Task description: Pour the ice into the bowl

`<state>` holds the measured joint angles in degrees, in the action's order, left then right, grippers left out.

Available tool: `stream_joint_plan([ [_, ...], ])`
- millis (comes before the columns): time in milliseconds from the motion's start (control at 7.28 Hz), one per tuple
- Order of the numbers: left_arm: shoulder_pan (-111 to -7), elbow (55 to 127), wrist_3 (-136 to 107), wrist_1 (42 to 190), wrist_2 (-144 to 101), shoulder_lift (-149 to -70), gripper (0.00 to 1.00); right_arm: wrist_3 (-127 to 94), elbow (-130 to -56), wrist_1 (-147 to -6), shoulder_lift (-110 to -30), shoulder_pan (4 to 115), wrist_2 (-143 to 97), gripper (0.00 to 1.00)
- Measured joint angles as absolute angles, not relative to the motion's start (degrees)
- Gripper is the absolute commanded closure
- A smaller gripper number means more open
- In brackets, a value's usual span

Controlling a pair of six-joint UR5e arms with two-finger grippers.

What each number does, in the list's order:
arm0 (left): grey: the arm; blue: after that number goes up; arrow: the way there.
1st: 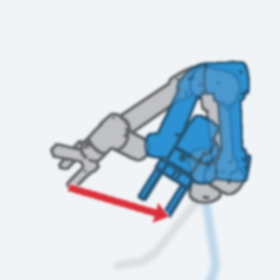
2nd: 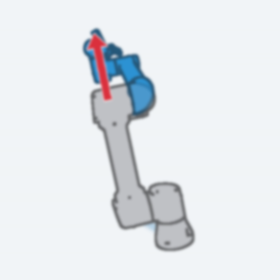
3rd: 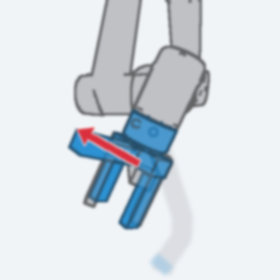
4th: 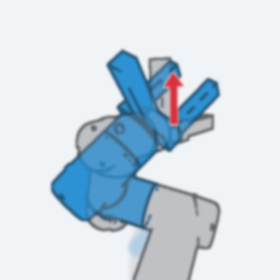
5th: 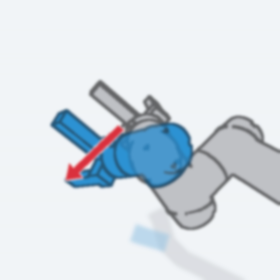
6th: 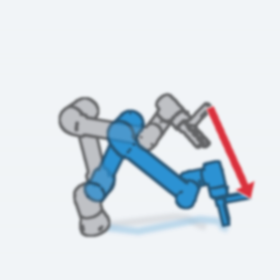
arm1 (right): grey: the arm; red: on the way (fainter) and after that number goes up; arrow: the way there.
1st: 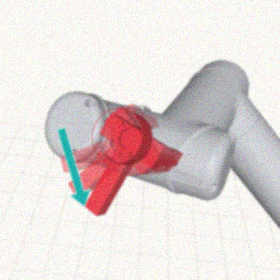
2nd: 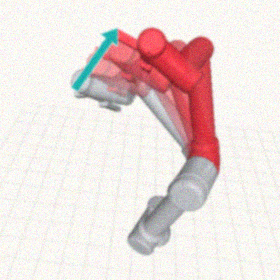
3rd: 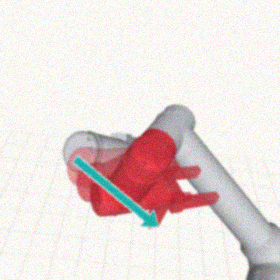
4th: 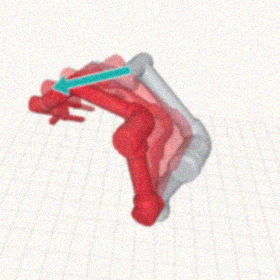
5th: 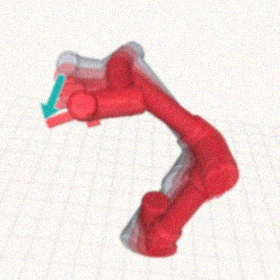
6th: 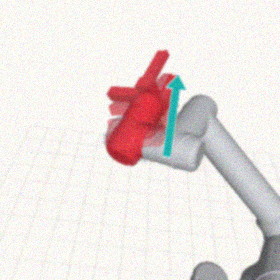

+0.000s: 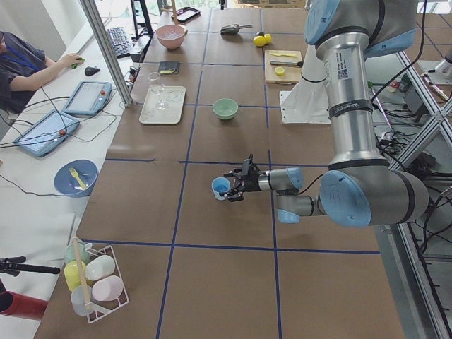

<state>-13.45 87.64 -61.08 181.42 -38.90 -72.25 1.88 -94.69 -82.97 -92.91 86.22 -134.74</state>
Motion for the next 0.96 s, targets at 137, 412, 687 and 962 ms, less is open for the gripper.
stream_joint_plan([
  [137, -13.2, 86.2, -61.1, 181.4, -38.7, -73.4, 0.0, 1.9, -94.7, -83.0, -92.9, 86.2, -134.7, 0.0],
  [412, -13.0, 83.0, -61.1, 181.4, -37.4, -76.2, 0.0, 1.8, -94.6, -83.0, -92.9, 86.2, -134.7, 0.0],
  [687, -12.9, 81.2, -61.1, 181.4, -36.4, -77.6, 0.0, 1.8, -94.6, -83.0, -92.8, 86.2, -134.7, 0.0],
  [962, -12.9, 80.3, -61.1, 181.5, -36.1, -78.0, 0.0, 1.7, -94.5, -83.0, -92.8, 86.2, -134.6, 0.0],
])
